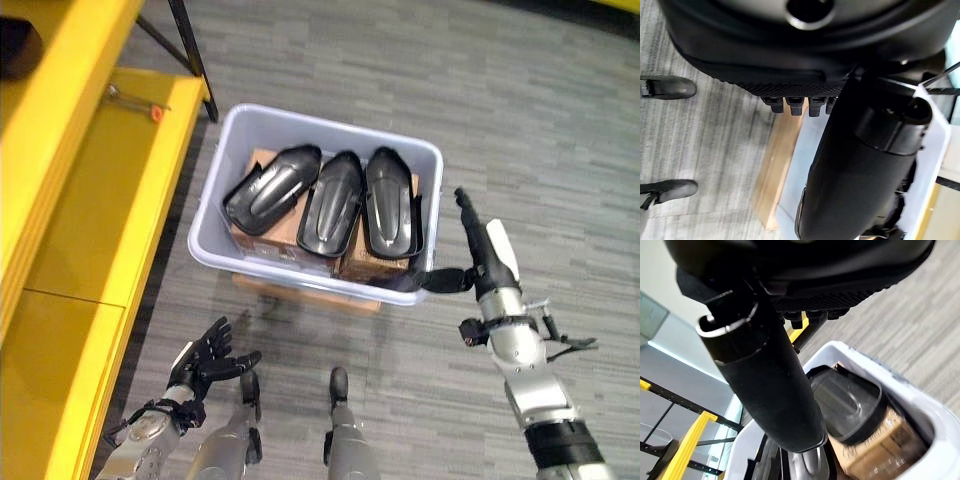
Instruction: Move parts from the plastic box to the shelf.
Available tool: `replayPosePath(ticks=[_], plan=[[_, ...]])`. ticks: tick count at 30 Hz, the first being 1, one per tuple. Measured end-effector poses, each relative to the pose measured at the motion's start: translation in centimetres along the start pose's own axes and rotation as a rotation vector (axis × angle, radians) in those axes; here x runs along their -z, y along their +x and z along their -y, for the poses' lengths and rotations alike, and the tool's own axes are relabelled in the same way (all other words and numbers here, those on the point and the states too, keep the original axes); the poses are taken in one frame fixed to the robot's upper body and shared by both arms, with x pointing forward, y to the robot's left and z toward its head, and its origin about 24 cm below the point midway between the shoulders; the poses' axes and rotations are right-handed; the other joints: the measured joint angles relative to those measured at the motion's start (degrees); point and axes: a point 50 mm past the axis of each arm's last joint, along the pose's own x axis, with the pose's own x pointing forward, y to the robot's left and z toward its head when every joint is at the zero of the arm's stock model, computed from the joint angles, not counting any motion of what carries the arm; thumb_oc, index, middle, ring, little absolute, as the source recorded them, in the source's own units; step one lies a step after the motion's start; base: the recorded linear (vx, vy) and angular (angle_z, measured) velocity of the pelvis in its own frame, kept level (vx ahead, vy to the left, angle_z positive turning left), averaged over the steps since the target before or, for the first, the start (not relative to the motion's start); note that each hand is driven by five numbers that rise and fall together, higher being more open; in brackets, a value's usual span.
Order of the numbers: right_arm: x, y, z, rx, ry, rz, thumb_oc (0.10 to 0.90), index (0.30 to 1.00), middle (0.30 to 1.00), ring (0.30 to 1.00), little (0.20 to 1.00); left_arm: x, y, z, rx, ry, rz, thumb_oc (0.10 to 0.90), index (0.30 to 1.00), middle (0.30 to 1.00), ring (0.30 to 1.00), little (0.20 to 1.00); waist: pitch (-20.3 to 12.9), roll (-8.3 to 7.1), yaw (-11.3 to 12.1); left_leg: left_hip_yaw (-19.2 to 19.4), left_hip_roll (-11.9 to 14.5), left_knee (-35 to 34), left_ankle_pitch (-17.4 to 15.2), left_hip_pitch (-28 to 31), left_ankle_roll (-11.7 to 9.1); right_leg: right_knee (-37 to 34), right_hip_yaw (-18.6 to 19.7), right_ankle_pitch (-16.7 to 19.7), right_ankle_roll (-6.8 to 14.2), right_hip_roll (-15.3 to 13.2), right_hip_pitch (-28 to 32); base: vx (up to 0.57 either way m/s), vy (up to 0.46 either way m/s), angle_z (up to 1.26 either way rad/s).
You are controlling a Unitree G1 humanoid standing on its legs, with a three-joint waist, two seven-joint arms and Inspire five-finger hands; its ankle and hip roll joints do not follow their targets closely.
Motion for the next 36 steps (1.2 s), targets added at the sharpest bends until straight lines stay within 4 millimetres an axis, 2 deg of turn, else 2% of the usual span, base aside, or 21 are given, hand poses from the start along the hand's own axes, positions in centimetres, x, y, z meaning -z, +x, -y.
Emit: replayPosePath(ticks=[4, 6, 8, 9, 10, 12, 14, 18, 32, 36], plan=[[-1.7, 1.3, 1.5, 0.022, -0.066, 0.067, 0.9, 1.0, 1.0, 1.0, 1.0, -1.7, 0.8, 0.4, 0.016, 0.005, 0.067, 0.9, 1.0, 1.0, 1.0, 1.0, 3.33, 0.66, 0.46, 0.04, 0.37, 0.02, 0.12, -1.13, -0.19, 0.04, 0.03, 0.19, -0.26, 0.46, -1.23, -0.07, -0.005, -0.03], [-2.0, 1.6, 1.9, 0.025, -0.098, 0.08, 0.9, 1.0, 1.0, 1.0, 1.0, -2.6, 1.3, 0.6, 0.021, 0.008, 0.093, 0.9, 1.0, 1.0, 1.0, 1.0, 5.35, 1.41, 0.79, 0.04, 0.57, 0.03, 0.19, -1.23, -0.28, 0.05, 0.01, 0.29, -0.41, 0.63, -1.37, -0.11, -0.005, -0.01], [-2.3, 1.7, 2.2, 0.027, -0.12, 0.089, 0.9, 1.0, 1.0, 1.0, 1.0, -3.1, 1.5, 0.7, 0.026, 0.011, 0.111, 0.9, 1.0, 1.0, 1.0, 1.0, 5.95, 1.93, 0.28, -0.05, 0.59, 0.94, 0.11, -2.33, -0.29, 0.24, -0.06, 0.3, -0.43, 0.77, -2.16, -0.09, -0.007, 0.03], [-2.7, 1.8, 3.0, 0.03, -0.172, 0.104, 0.9, 1.0, 1.0, 1.0, 1.0, -3.8, 1.7, 0.9, 0.034, 0.015, 0.139, 0.9, 1.0, 1.0, 1.0, 1.0, 6.4, 2.31, 0.25, -0.23, 0.67, 2.49, -0.26, -4.36, -0.18, 1.0, -0.1, 0.3, -0.43, 0.72, -3.66, -0.06, -0.006, 0.1], [-3.3, 2.3, 3.9, 0.05, -0.209, 0.119, 0.9, 1.0, 1.0, 1.0, 1.0, -5.1, 2.2, 0.9, 0.028, 0.02, 0.18, 0.9, 1.0, 1.0, 1.0, 1.0, 8.53, 2.64, 0.1, -0.69, 0.74, 3.55, -0.28, -5.56, -0.14, 1.34, -0.32, 0.51, -0.67, 0.76, -4.39, -0.09, -0.033, 0.07], [-3.5, 2.4, 3.9, 0.051, -0.218, 0.126, 0.9, 1.0, 1.0, 1.0, 1.0, -5.5, 2.3, 0.8, 0.025, 0.029, 0.19, 0.9, 1.0, 1.0, 1.0, 1.0, 8.58, 2.68, 0.05, -0.71, 0.98, 3.98, -0.33, -6.31, -0.17, 1.67, -0.22, 0.56, -0.77, 0.69, -5.19, -0.06, -0.028, -0.01], [-3.7, 2.5, 4.1, 0.071, -0.253, 0.143, 0.9, 1.0, 1.0, 1.0, 1.0, -6.0, 2.4, 0.7, 0.023, 0.03, 0.213, 0.9, 1.0, 1.0, 1.0, 1.0, 8.63, 2.63, -0.11, -1.03, 1.66, 7.22, -1.63, -8.76, -0.39, 3.28, -0.17, 0.18, -0.98, 1.1, -6.89, 0.0, -0.003, -0.02], [-3.9, 2.3, 4.4, 0.1, -0.317, 0.156, 0.9, 1.0, 1.0, 1.0, 1.0, -5.9, 2.3, 0.4, 0.011, 0.025, 0.211, 0.9, 1.0, 1.0, 1.0, 1.0, 8.68, 2.61, -0.37, -1.05, 1.99, 8.26, -1.86, -9.89, -0.46, 3.92, -0.03, -0.03, -1.17, 1.3, -7.96, 0.01, 0.0, -0.01], [-4.8, 2.6, 4.7, 0.179, -0.491, 0.214, 0.9, 1.0, 1.0, 1.0, 1.0, -6.3, 2.3, -0.1, -0.029, 0.014, 0.226, 0.9, 1.0, 1.0, 1.0, 1.0, 8.77, 2.87, 0.43, -1.31, 2.02, 9.21, -1.89, -13.12, -0.4, 4.91, -0.1, -0.01, -1.24, 1.32, -11.11, 0.0, 0.0, 0.0], [-5.9, 3.3, 5.0, 0.205, -0.535, 0.241, 0.9, 1.0, 1.0, 1.0, 1.0, -6.2, 2.3, -0.1, -0.027, 0.015, 0.226, 0.9, 1.0, 1.0, 1.0, 1.0, 8.77, 2.9, 0.59, -1.42, 2.01, 9.21, -1.87, -13.55, -0.4, 4.9, -0.19, -0.01, -1.24, 1.28, -11.49, 0.02, -0.007, 0.01]])
